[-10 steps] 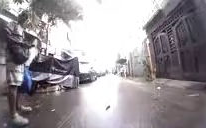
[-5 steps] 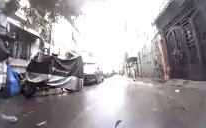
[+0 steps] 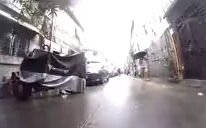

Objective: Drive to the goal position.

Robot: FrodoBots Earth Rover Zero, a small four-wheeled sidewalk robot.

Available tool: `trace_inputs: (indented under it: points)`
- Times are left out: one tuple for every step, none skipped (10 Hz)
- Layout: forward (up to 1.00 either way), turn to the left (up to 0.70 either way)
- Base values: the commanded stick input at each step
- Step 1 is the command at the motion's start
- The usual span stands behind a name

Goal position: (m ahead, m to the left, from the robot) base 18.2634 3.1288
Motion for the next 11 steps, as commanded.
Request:
trace_inputs:
  points:
    - [0.99,0.00]
    - [0.99,0.00]
    - [0.99,-0.04]
    - [0.99,-0.30]
    - [0.99,-0.30]
    - [0.99,-0.16]
    - [0.99,0.00]
    - [0.99,0.00]
    - [0.99,0.00]
    - [0.99,0.00]
    - [0.99,0.00]
